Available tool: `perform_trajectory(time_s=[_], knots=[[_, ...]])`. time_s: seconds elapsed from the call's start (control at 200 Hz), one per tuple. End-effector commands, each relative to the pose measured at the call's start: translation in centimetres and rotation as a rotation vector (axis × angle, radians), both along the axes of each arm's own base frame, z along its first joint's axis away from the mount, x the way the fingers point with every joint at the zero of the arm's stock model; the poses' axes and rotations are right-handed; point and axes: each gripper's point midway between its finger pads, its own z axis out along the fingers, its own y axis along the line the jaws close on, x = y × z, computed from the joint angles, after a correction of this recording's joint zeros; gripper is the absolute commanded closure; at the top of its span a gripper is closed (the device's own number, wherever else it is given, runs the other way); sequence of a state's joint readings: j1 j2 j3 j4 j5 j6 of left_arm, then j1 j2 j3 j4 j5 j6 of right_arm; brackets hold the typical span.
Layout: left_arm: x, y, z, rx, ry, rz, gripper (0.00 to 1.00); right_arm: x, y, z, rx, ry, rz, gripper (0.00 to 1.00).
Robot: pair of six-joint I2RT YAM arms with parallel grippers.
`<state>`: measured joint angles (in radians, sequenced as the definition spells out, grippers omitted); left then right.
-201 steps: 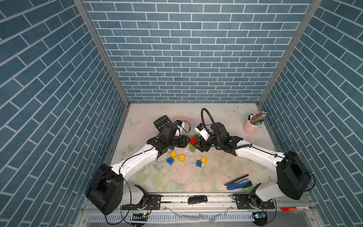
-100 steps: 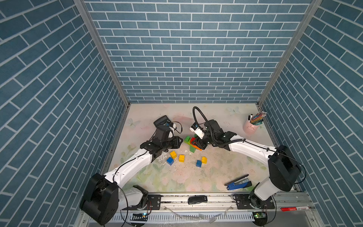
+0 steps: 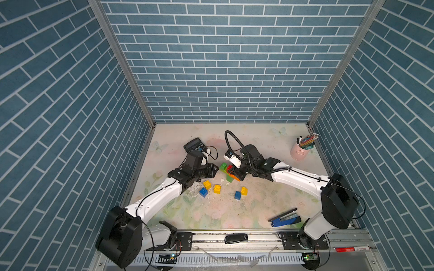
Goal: Assemble a fork with lego
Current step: Adjust the lego brick at the center of the board.
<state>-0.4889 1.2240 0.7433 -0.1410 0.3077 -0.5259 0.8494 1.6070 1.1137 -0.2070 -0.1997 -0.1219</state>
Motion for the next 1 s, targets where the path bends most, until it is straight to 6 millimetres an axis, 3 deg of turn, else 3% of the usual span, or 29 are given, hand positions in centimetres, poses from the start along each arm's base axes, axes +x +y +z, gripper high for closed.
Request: perform_trajectory(time_s=[0.0, 0.145, 0.25, 0.345, 0.43, 0.52, 0.88, 0.99], knots=[[-0.3, 0.5, 0.0, 0.007, -0.006, 0.006, 0.69, -1.1, -1.2, -2.1, -0.095, 0.033, 0.019, 0.93], [0.0, 0.9, 1.0, 0.015, -0.041, 0.016, 0.61, -0.5, -0.2, 2.8, 0.085, 0.022, -0.024, 1.00], [0.4, 0.9, 2.3, 0.014, -0.083, 0.013, 0.40, 0.4, -1.2, 6.4, 0.220, 0.049, -0.074, 1.00], [0.9, 0.1, 3.3, -0.013, -0.121, -0.012, 0.21, 2.1, -3.8, 7.7, 0.296, 0.100, -0.165, 1.00], [1.7, -1.1, 3.5, -0.034, -0.138, -0.055, 0.11, 3.7, -6.4, 7.5, 0.305, 0.196, -0.240, 1.00], [2.7, -2.7, 3.2, -0.041, -0.137, -0.100, 0.07, 5.5, -8.4, 6.9, 0.318, 0.324, -0.304, 1.00], [6.2, -7.5, 2.2, -0.004, -0.150, -0.219, 0.09, 10.6, -12.7, 3.8, 0.385, 0.712, -0.389, 1.00], [6.8, -8.6, 1.4, 0.008, -0.132, -0.258, 0.11, 11.8, -13.7, 2.6, 0.377, 0.781, -0.399, 0.94]])
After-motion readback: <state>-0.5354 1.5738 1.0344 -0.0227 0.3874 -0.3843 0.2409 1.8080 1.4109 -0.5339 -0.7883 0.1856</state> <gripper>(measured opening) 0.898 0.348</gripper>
